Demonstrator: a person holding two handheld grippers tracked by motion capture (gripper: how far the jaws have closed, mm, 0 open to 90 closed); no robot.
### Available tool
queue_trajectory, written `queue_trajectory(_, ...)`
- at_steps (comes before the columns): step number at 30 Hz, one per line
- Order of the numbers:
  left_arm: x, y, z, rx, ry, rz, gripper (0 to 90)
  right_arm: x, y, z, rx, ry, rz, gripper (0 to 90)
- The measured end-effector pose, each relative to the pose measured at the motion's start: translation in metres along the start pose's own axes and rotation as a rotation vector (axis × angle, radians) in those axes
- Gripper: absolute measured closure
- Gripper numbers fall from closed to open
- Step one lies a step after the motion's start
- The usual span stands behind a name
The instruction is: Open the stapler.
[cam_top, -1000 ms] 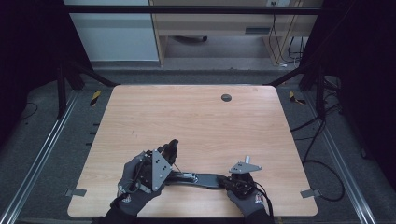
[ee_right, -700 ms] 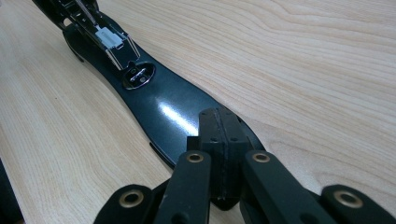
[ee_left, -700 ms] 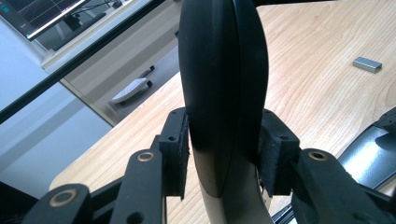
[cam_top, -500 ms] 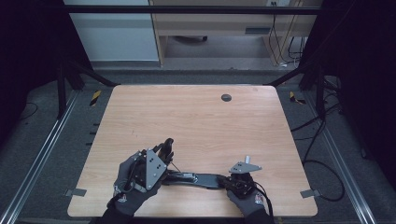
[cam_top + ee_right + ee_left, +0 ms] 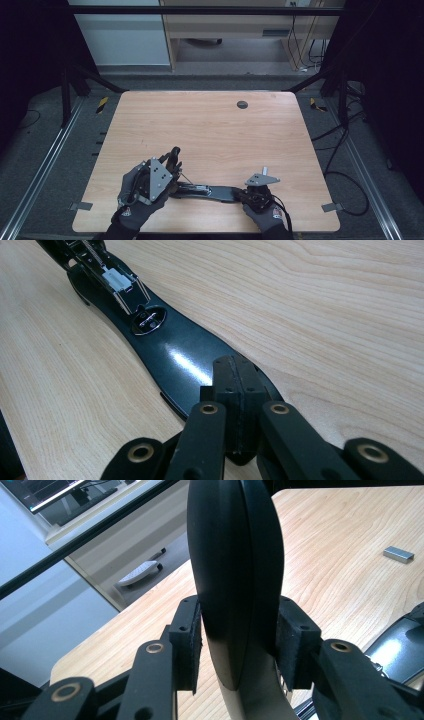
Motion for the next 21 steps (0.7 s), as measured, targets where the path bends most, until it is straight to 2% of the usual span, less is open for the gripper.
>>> queue_trajectory(5, 0.004, 0.003, -0.002, 0.002, 0.021, 0.009, 57.9, 0.000, 0.000, 0.000, -0.001, -0.001, 0.002, 90.0)
queue_trajectory(10, 0.014, 0.008, -0.009, -0.011, 0.068, 0.005, 57.5, 0.000, 0.000, 0.000, 0.002, -0.002, 0.007, 90.0)
queue_trajectory(21, 0.020, 0.012, -0.016, -0.030, 0.095, 0.013, 57.1, -0.001, 0.000, 0.000, 0.001, -0.004, 0.007, 90.0)
Point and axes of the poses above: each handheld gripper's, and its own axes: y roughly backward along the jaws, z roughly out of its top, x roughly to its left, the point moved 1 cm from there along -y, roughly forward along the jaws, and after that the axes turned 5 degrees about -z, right-handed, at the moved point
